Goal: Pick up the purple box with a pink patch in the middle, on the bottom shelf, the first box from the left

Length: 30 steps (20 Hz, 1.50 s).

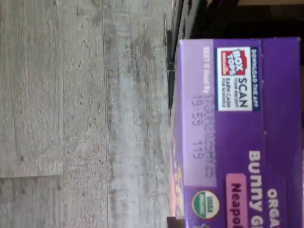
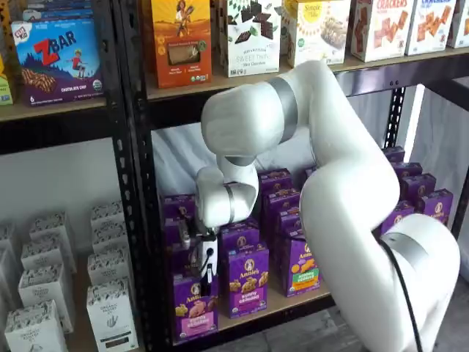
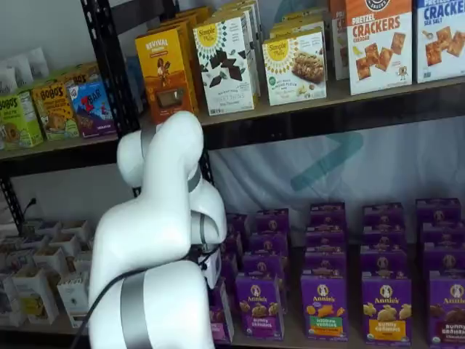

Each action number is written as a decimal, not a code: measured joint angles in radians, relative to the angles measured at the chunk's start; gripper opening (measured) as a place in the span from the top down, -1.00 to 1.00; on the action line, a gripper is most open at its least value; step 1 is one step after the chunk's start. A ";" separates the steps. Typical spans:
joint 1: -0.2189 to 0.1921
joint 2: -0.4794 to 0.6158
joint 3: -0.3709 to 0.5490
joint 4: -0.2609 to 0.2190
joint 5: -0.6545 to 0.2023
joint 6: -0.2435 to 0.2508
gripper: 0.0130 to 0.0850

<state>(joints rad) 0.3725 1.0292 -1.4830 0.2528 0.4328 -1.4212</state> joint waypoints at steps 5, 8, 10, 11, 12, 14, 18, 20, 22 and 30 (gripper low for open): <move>-0.002 -0.018 0.020 -0.009 -0.003 0.006 0.56; -0.003 -0.036 0.038 -0.035 0.005 0.029 0.56; -0.002 -0.052 0.059 -0.053 0.000 0.046 0.56; -0.001 -0.061 0.071 -0.062 -0.002 0.055 0.56; 0.001 -0.072 0.084 -0.071 -0.004 0.065 0.56; 0.006 -0.093 0.109 -0.087 0.000 0.083 0.56; 0.020 -0.158 0.186 -0.104 0.004 0.112 0.56; 0.025 -0.197 0.236 -0.111 -0.014 0.123 0.56; 0.028 -0.235 0.284 -0.118 -0.025 0.132 0.56; 0.028 -0.382 0.467 -0.146 -0.063 0.156 0.56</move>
<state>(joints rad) 0.4001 0.6474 -1.0159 0.1065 0.3700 -1.2651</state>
